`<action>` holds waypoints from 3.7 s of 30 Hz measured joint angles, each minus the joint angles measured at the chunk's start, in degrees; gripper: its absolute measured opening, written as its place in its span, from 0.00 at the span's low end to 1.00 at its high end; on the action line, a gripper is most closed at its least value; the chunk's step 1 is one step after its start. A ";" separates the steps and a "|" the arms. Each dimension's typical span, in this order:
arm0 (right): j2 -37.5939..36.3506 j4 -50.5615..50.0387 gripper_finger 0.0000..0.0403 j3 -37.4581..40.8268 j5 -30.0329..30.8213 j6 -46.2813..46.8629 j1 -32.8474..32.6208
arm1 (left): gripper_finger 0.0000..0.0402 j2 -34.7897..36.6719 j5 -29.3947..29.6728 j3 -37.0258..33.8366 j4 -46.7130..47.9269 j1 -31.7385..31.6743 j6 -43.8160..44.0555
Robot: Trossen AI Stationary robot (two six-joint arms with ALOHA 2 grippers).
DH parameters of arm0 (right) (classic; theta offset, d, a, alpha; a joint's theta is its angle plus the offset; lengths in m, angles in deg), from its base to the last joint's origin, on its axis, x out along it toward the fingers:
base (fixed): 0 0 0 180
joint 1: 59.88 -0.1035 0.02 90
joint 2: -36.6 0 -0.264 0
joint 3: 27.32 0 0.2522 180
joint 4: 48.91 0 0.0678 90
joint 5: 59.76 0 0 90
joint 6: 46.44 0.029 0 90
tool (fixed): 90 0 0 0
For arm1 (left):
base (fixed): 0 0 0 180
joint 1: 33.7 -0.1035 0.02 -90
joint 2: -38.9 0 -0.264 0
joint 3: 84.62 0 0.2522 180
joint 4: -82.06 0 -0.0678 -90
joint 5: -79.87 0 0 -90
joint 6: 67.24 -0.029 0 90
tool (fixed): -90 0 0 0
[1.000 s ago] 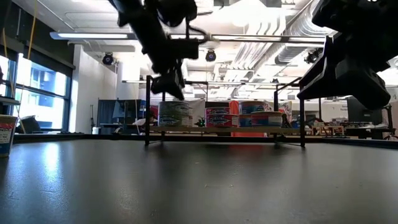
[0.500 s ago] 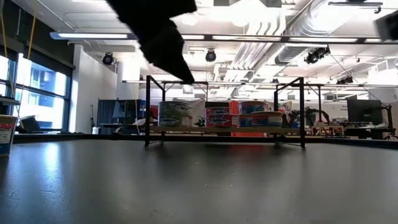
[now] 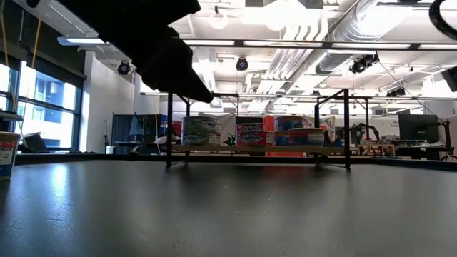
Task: Stack canned seafood by type on shelf
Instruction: Stack the red tuna can on top of the red tuna can on the shelf
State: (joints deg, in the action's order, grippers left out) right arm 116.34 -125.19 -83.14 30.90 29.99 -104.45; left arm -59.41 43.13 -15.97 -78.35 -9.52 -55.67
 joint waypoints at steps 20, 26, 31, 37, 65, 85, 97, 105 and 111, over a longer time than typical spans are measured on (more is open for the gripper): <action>0.10 27.75 0.00 -6.44 19.46 -40.32 14.96 | 0.60 0.00 -19.23 -1.26 -15.72 -2.95 -9.76; 0.18 5.75 0.00 -5.40 18.19 -17.73 11.08 | 0.60 -0.04 -28.73 -3.70 -21.61 -7.02 -10.18; 0.16 1.50 0.00 -1.50 18.73 -4.31 7.24 | 0.60 -0.06 -30.27 -5.18 -22.94 -7.64 -9.91; 0.19 26.08 0.00 6.67 18.09 -6.86 7.67 | 0.60 -0.08 -30.25 -6.12 -23.30 -6.70 -8.58; 0.27 46.99 0.00 10.88 28.11 -4.59 9.35 | 0.60 -0.06 -34.71 -6.20 -26.74 -5.35 -11.82; 6.53 63.88 0.00 12.12 32.69 -18.93 15.92 | 0.60 -4.41 -38.02 -6.16 -26.87 -5.49 -12.70; 17.27 101.44 0.00 12.10 22.66 -35.64 20.23 | 0.60 -7.82 -37.85 -6.16 -29.33 -4.07 -20.72; 16.95 101.29 0.00 12.11 22.88 -41.23 19.79 | 0.55 -7.82 -38.83 -6.16 -25.19 -5.57 -23.82; 16.95 105.28 0.00 12.12 22.90 -53.39 17.87 | 0.43 -7.82 -41.29 -6.14 -21.42 -7.53 -25.85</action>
State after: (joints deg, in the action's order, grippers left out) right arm 133.29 -19.91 -71.02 53.79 -23.40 -86.58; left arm -67.22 1.84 -22.11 -99.77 -17.05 -81.52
